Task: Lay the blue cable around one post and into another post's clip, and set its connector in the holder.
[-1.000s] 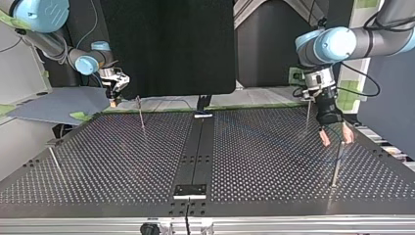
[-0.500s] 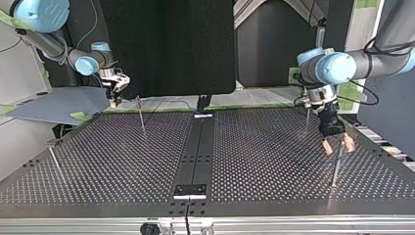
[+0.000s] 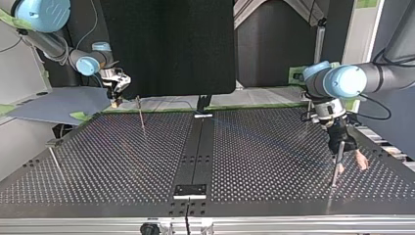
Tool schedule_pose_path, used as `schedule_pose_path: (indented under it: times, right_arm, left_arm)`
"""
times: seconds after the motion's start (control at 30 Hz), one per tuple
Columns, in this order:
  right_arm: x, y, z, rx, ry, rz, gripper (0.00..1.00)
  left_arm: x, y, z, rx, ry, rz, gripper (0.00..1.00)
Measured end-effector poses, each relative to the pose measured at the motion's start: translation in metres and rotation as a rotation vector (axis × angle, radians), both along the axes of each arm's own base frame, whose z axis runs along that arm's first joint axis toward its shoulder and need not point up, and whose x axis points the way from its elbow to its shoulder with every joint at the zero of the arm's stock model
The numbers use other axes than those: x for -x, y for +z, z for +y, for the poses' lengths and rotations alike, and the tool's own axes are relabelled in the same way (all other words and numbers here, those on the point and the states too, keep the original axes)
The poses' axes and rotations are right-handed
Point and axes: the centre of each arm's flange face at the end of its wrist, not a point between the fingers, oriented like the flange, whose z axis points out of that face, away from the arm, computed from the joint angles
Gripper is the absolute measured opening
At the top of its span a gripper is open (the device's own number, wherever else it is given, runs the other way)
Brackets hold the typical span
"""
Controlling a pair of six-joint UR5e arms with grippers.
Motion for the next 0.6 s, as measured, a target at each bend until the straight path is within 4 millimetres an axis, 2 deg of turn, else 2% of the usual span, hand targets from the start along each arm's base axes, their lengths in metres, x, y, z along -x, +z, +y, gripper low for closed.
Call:
schedule_pose_path:
  times: [0.6]
  right_arm:
    - [0.0015,0.0000,-0.0005,-0.001,-0.005,0.000,0.00]
  left_arm:
    - [0.0024,-0.0034,-0.0016,-0.030,0.026,0.053,1.00]
